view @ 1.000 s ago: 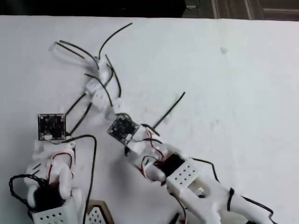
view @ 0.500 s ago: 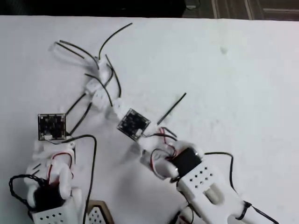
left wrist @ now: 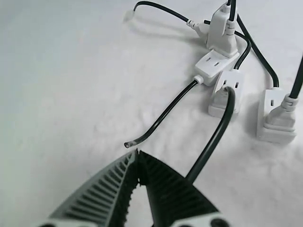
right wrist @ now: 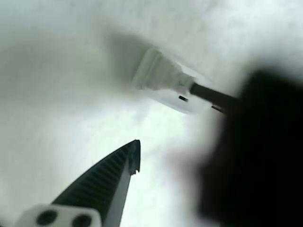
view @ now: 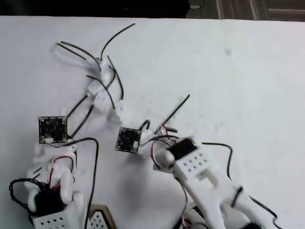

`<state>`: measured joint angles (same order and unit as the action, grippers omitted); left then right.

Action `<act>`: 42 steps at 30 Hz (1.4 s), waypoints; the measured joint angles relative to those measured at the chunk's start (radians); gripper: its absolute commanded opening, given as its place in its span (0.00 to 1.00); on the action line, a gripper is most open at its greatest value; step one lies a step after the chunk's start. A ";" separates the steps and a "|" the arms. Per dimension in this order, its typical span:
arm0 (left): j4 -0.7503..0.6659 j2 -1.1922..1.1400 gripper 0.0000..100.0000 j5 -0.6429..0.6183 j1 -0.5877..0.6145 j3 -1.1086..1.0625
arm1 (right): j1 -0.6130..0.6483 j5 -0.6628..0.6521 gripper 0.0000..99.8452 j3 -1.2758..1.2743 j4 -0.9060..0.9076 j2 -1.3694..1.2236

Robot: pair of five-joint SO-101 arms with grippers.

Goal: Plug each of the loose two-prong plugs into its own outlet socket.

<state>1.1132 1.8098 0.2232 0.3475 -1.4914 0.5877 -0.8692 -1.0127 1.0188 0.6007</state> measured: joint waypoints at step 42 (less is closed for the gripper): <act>0.000 0.000 0.03 0.000 0.000 -0.009 | -0.068 0.242 0.02 0.213 -0.698 -0.569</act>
<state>1.1132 1.8098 0.2232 0.3475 -1.5006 0.5201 -0.6268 -0.7994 0.3207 0.0315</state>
